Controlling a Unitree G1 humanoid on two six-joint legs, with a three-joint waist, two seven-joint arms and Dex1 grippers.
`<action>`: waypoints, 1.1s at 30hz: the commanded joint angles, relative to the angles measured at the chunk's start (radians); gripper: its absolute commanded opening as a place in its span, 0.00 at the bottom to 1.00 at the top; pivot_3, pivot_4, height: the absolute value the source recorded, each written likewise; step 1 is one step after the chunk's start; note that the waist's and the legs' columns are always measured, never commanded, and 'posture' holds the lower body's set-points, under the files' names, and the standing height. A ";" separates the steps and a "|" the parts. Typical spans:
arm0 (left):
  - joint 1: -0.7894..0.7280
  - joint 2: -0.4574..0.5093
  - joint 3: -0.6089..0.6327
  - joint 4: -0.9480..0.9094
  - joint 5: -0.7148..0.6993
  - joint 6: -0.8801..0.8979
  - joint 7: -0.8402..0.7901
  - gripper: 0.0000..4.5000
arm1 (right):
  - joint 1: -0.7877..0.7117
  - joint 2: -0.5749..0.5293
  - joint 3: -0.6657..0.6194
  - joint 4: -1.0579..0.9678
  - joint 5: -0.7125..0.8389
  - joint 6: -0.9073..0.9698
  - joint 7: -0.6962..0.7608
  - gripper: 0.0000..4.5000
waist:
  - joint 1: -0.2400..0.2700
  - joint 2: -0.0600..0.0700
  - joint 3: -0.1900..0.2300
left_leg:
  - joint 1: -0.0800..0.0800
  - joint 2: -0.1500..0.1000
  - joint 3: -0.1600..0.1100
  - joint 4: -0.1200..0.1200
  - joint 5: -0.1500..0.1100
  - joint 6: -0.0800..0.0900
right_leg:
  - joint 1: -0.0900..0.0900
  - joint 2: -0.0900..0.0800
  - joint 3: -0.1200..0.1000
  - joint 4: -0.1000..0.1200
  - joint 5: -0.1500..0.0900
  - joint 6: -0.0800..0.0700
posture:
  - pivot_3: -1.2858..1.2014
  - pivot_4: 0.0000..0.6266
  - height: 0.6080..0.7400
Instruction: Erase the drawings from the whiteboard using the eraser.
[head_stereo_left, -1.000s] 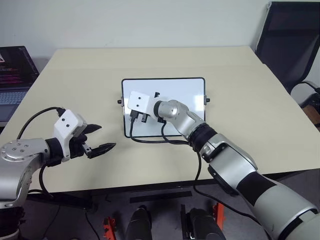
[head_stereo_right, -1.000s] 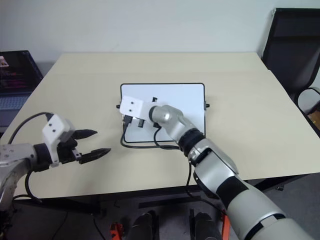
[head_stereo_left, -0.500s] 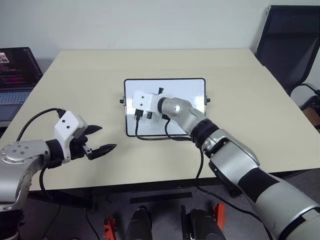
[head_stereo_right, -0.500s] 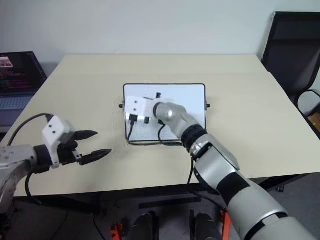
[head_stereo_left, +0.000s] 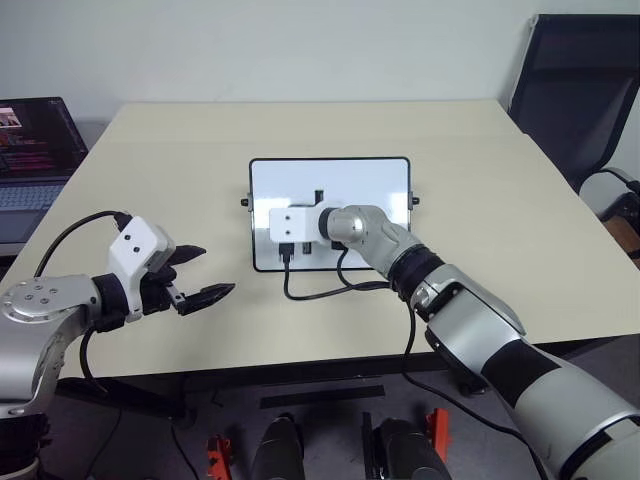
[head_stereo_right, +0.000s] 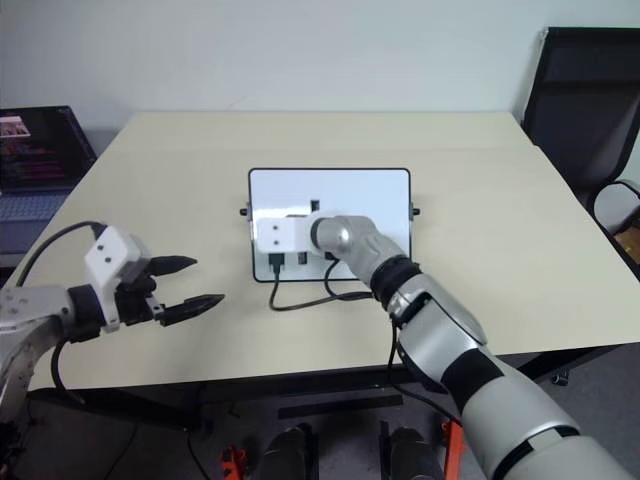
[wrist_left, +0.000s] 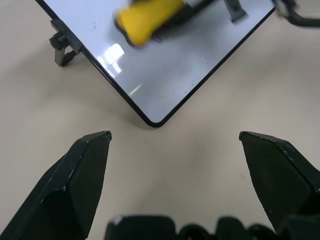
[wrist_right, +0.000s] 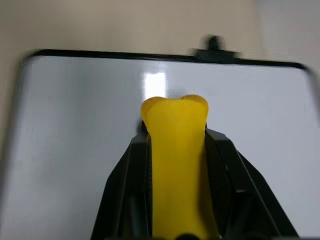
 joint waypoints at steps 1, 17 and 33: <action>-0.027 0.013 0.006 -0.008 -0.004 -0.012 -0.006 1.00 | -0.018 -0.026 -0.011 0.035 -0.024 0.012 -0.001 0.24 | 0.000 -0.001 -0.001 | 0.000 0.000 0.000 0.000 0.000 0.000 | 0.000 0.000 0.000 0.000 0.000 0.000 | 0.52 0.24 1.00; -0.050 0.017 -0.006 0.017 -0.001 -0.019 -0.030 1.00 | 0.023 -0.076 0.006 0.014 -0.066 0.011 0.003 0.24 | 0.005 -0.002 -0.004 | 0.001 0.000 0.000 0.000 0.000 -0.001 | 0.000 -0.001 0.001 0.000 0.000 -0.001 | 0.52 0.24 1.00; -0.080 0.020 -0.024 0.035 0.006 -0.023 -0.046 1.00 | 0.058 -0.120 -0.017 -0.022 -0.063 0.039 0.006 0.24 | 0.005 0.002 -0.006 | 0.001 -0.001 -0.003 0.000 -0.001 -0.001 | -0.001 -0.006 0.001 -0.002 0.000 -0.002 | 0.52 0.24 1.00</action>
